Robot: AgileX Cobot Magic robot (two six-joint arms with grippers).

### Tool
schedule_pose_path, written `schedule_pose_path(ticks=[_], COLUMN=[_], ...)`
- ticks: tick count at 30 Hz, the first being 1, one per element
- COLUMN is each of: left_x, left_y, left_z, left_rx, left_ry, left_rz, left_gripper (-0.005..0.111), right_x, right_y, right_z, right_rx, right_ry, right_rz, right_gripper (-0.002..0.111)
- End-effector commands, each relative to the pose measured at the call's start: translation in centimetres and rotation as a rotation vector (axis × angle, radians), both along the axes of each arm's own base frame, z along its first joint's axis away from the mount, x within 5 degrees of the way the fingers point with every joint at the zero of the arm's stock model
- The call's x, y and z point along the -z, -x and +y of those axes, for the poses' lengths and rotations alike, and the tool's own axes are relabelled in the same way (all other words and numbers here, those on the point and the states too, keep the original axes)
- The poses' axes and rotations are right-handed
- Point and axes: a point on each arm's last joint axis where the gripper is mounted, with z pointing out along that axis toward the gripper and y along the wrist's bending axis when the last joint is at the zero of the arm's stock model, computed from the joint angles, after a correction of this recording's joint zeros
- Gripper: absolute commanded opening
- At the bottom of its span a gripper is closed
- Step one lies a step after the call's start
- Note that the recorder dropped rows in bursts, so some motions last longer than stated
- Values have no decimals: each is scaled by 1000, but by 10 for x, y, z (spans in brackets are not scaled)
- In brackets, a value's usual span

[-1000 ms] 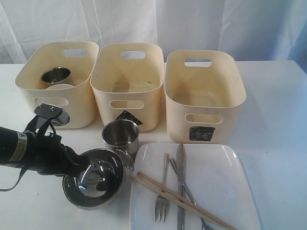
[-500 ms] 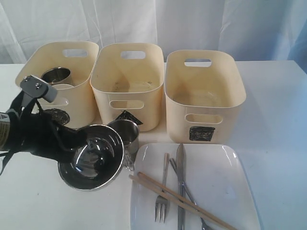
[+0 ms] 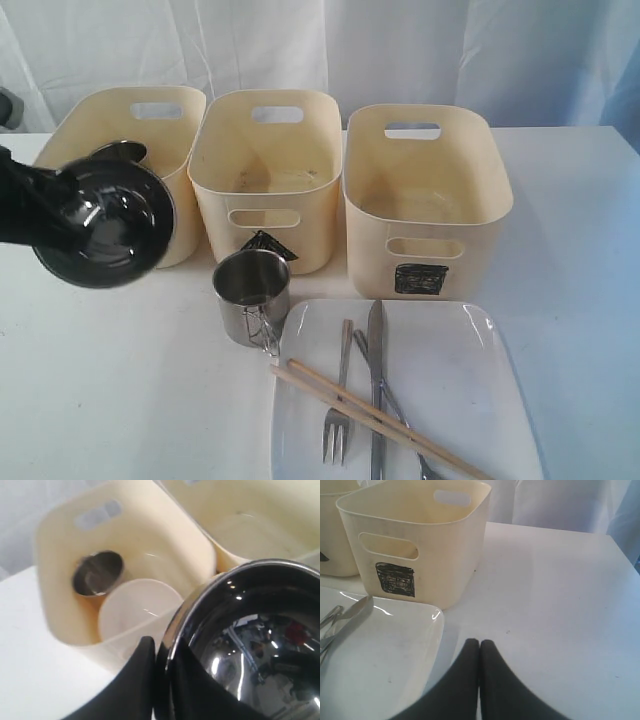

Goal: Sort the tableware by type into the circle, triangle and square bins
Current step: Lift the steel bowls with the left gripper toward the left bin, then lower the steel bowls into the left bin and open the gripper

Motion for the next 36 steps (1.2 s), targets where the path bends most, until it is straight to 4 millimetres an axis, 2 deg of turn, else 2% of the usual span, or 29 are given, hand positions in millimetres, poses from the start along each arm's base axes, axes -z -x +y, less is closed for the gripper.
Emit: schedule_pose_path(ticks=[1, 3, 6, 10, 12, 15, 16, 20, 31, 36], left_x=[-31, -42, -70, -84, -88, -78, -69, -51, -21, -4], left_y=[-9, -14, -27, -40, -54, -75, -83, -104, -144, -151], left_z=[11, 14, 16, 16, 15, 9, 7, 6, -6, -10], left_rx=[-131, -179, -229, -252, -280, -272, -278, -302, -278, -252], left_ry=[-24, -31, -57, -90, -110, -126, -140, -218, -243, -271], left_rz=[-121, -160, -246, -285, -296, -260, -235, -192, -125, -84], left_gripper=[0, 0, 0, 0, 0, 0, 0, 0, 0, 1], right_x=[0, 0, 0, 0, 0, 0, 0, 0, 0, 0], right_y=[0, 0, 0, 0, 0, 0, 0, 0, 0, 0], right_z=[0, 0, 0, 0, 0, 0, 0, 0, 0, 0], right_rx=[8, 8, 8, 8, 8, 8, 8, 8, 8, 8], right_ry=[-4, -4, -4, -4, -4, -4, -4, -4, -4, -4], right_rz=[-6, -6, -6, -6, -6, -6, -6, -6, -6, -6], right_gripper=[0, 0, 0, 0, 0, 0, 0, 0, 0, 0])
